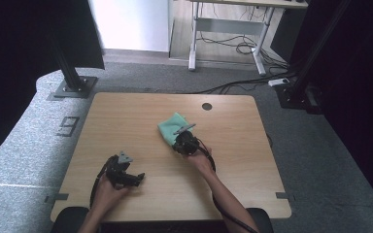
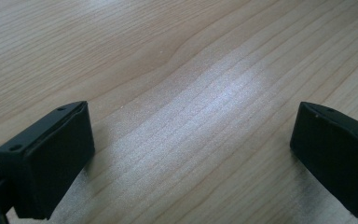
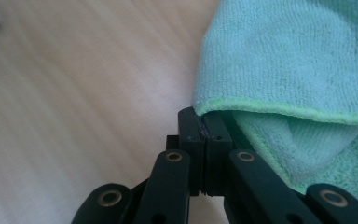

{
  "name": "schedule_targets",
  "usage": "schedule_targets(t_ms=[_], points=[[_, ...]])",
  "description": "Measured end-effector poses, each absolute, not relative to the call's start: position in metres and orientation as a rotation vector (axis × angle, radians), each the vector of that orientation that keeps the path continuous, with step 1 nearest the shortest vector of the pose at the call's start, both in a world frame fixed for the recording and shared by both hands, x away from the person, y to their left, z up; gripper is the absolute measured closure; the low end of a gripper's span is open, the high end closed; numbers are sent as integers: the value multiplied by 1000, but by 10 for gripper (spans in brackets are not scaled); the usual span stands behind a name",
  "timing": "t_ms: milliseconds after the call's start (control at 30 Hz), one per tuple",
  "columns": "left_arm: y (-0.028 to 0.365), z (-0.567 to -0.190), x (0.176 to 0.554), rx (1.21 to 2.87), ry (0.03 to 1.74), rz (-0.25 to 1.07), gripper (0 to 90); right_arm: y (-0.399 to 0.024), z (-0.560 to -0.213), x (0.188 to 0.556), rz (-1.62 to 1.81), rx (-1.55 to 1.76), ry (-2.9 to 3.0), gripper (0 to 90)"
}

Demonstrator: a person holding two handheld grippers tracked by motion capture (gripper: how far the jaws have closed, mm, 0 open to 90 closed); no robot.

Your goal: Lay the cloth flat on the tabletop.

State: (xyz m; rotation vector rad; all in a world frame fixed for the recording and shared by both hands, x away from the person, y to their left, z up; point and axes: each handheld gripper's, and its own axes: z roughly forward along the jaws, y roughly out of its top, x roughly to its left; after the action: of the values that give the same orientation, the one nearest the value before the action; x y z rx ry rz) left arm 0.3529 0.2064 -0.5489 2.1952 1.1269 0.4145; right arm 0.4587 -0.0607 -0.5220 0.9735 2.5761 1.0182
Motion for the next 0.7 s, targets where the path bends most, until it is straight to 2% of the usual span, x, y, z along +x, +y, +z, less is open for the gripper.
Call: schedule_targets(t_ms=[400, 633, 667, 700], points=[[206, -549, 353, 2194, 1128, 414, 0, -58, -522, 403, 1098, 895, 2622, 879], [206, -549, 353, 2195, 1127, 414, 0, -45, -526, 384, 1123, 858, 2674, 876], [207, -549, 353, 2198, 1125, 414, 0, -42, -528, 380, 1123, 849, 2686, 870], [207, -549, 353, 2198, 1125, 415, 0, -41, -529, 378, 1118, 834, 2694, 825]])
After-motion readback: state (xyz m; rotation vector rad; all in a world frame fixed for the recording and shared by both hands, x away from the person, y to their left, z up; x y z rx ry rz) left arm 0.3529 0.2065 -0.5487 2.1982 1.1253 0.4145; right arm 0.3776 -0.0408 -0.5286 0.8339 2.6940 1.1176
